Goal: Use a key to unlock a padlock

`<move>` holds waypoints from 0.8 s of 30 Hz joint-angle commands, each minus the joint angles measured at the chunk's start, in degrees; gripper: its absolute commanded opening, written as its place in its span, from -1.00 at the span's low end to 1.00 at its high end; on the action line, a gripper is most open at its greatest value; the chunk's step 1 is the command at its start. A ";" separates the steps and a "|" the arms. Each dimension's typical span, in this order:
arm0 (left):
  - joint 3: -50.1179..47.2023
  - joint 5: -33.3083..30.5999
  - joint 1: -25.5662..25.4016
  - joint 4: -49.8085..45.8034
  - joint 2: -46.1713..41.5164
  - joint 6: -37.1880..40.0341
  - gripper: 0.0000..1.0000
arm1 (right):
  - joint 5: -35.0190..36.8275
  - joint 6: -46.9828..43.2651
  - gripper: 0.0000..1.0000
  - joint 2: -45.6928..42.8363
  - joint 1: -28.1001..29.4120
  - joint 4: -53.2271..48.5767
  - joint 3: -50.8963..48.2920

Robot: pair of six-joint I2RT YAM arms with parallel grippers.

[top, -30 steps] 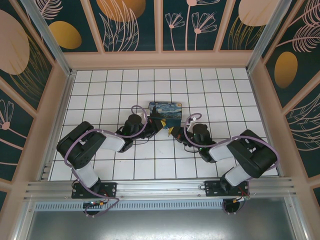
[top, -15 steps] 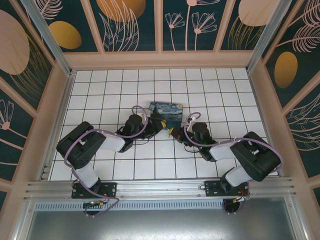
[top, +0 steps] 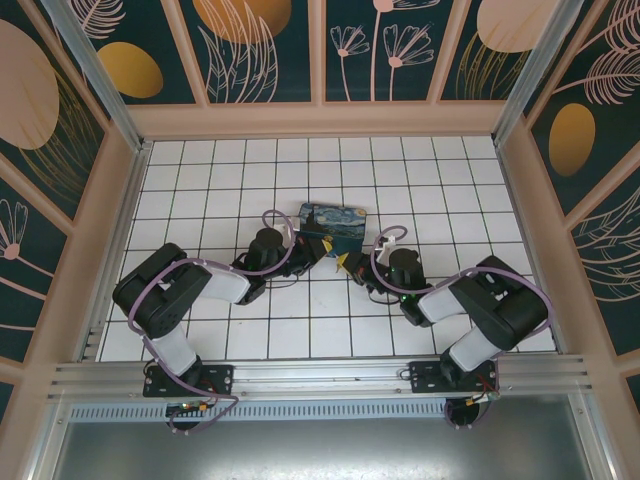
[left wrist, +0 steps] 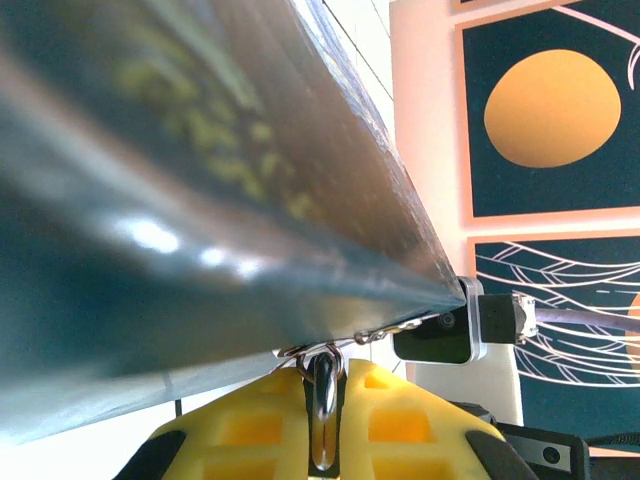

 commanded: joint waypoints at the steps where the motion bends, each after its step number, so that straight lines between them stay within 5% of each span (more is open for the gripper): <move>1: -0.45 7.86 -2.18 -1.42 0.97 0.55 -1.00 | -2.14 -5.88 -1.00 -3.82 0.29 1.05 6.30; 9: 0.18 7.31 -2.17 -4.73 0.36 2.55 -1.00 | 6.32 -19.06 -1.00 -12.20 0.58 -22.18 8.36; 19: 0.45 7.60 -2.16 -4.45 0.87 2.53 -1.00 | 6.40 -19.07 -1.00 -11.78 1.19 -16.06 6.38; 24: 0.54 7.34 -2.17 -5.31 1.07 3.23 -1.00 | 3.06 -11.62 -1.00 -10.66 1.62 -5.17 4.87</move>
